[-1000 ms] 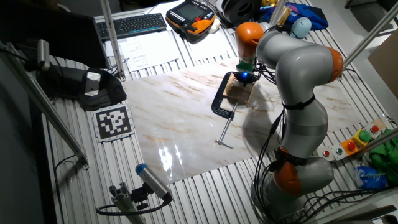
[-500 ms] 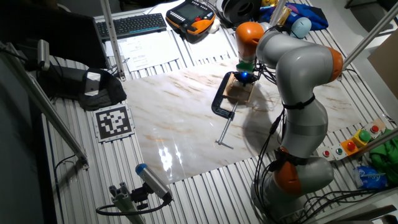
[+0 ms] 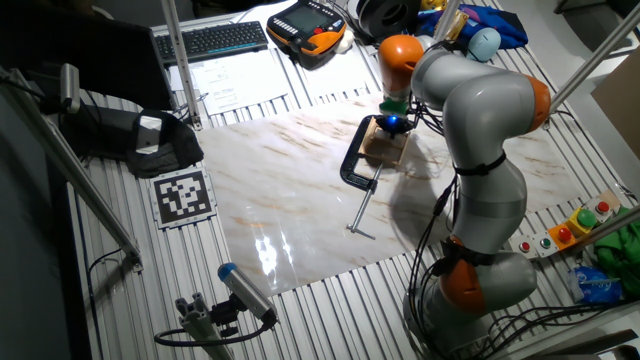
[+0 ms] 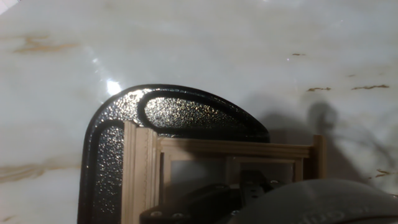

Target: Open a sliding window

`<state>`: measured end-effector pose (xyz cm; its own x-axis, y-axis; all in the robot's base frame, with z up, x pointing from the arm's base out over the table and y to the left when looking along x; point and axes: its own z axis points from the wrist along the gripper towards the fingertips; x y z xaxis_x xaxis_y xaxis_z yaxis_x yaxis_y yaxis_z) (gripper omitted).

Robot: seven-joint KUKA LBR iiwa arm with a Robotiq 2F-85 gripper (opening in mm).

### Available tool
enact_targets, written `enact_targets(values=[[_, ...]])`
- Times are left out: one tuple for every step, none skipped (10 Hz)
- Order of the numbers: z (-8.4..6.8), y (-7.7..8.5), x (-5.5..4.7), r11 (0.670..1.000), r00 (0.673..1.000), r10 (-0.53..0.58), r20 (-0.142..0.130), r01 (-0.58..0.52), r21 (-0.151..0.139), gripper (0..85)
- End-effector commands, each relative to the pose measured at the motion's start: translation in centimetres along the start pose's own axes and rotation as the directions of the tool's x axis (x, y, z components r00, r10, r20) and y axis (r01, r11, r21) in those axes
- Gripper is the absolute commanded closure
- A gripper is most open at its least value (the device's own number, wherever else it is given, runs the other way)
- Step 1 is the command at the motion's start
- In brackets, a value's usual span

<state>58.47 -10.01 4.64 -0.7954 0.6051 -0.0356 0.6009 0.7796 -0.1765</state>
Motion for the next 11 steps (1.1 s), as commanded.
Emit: enact_targets(values=[[0.03,0.03,-0.01,1.0,1.0,0.0,0.0,0.0,0.0,85.0],[0.07,0.05,0.0,1.0,1.0,-0.001,0.0,0.001,0.0,85.0],[0.13,0.08,-0.01,1.0,1.0,-0.002,-0.001,0.002,-0.001,85.0],[0.14,0.13,-0.01,1.0,1.0,-0.002,0.0,0.002,-0.002,85.0],[0.04,0.17,-0.04,1.0,1.0,-0.003,0.002,0.003,0.0,85.0],[-0.01,0.21,-0.04,1.0,1.0,-0.003,0.002,0.003,0.0,85.0],[-0.02,0.26,-0.03,1.0,1.0,-0.003,0.001,0.003,-0.001,85.0],[-0.01,0.3,-0.02,1.0,1.0,-0.003,0.001,0.003,-0.001,85.0],[-0.01,0.32,-0.02,1.0,1.0,-0.003,-0.001,0.003,-0.001,85.0],[0.01,0.34,-0.01,1.0,1.0,-0.005,-0.003,0.005,-0.004,85.0],[0.08,0.38,0.0,1.0,1.0,-0.005,-0.002,0.005,-0.006,85.0]])
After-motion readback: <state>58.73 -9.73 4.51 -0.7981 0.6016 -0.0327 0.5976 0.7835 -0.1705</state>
